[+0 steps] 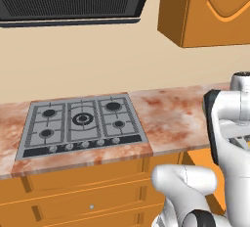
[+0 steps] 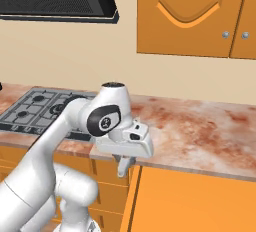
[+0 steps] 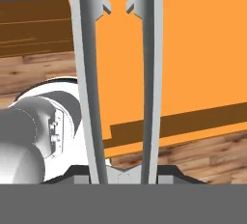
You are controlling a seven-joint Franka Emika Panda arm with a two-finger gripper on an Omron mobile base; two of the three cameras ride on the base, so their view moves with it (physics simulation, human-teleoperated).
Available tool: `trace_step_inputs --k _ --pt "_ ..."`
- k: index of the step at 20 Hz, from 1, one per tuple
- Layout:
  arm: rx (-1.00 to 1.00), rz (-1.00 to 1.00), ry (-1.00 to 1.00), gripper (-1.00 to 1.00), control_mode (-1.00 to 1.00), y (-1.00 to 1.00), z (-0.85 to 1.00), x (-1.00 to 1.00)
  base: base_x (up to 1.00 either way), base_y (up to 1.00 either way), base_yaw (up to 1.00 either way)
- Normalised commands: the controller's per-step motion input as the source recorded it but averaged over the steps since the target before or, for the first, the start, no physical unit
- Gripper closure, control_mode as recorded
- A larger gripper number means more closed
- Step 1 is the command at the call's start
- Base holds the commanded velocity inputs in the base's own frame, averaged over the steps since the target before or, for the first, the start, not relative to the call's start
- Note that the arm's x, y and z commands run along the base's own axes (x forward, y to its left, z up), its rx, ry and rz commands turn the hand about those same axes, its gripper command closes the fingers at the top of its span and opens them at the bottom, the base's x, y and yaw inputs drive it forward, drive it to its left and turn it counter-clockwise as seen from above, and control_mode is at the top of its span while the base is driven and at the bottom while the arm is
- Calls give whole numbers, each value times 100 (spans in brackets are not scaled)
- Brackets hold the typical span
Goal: Take the tongs from the drawer on the right and place them on the dining counter next to the tray containing the kebab skewer.
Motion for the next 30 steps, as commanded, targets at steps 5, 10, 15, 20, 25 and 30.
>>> trace_step_inputs --k 5,10,15,20,25,30 --pt "0 3 2 100 -100 73 42 65 0 0 0" --pt "0 1 7 100 -100 43 3 74 0 0 0" --pt "0 0 -3 100 -100 7 0 47 0 0 0" --pt "5 0 -11 100 -100 18 0 29 0 0 0" --pt "3 0 -20 100 -100 36 0 16 0 0 0" --pt "1 0 -23 100 -100 41 0 7 0 0 0"
